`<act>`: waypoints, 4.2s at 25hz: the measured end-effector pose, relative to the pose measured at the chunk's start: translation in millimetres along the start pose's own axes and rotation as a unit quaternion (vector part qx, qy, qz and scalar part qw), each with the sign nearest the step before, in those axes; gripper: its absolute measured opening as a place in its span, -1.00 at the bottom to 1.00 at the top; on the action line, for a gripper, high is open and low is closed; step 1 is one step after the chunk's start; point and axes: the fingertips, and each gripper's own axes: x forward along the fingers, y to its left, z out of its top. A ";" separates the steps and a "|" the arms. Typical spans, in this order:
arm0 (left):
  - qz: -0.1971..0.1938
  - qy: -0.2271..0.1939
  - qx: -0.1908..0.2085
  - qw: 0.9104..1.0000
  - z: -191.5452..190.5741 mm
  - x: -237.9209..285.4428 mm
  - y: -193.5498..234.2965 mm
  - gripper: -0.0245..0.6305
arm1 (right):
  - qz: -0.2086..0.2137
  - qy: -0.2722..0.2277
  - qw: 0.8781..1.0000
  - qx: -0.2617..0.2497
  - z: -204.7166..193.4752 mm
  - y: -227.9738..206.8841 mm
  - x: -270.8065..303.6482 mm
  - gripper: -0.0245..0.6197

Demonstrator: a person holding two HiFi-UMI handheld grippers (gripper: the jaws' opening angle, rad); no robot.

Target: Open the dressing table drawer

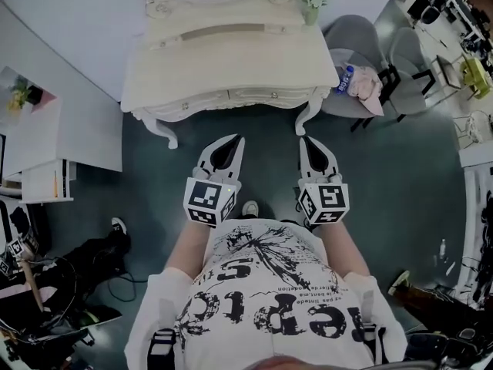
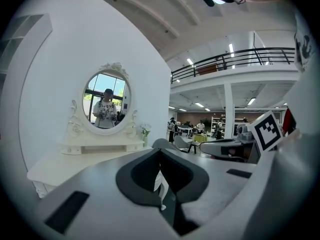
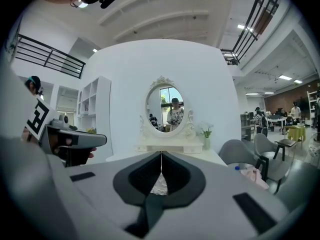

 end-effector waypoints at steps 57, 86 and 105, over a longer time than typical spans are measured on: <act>0.073 0.068 -0.046 0.994 36.1 429.4 283.5 -0.87 | 0.072 0.178 0.981 -0.007 -31.8 -222.3 510.7 -0.86; 0.066 0.073 -0.062 0.993 22.0 426.1 296.0 -0.87 | 0.025 0.298 0.954 0.012 -100.8 -241.1 565.2 -0.60; 0.082 0.055 -0.051 0.994 41.6 409.3 280.5 -0.87 | 0.040 0.321 0.946 0.022 -115.9 -226.6 509.6 -0.60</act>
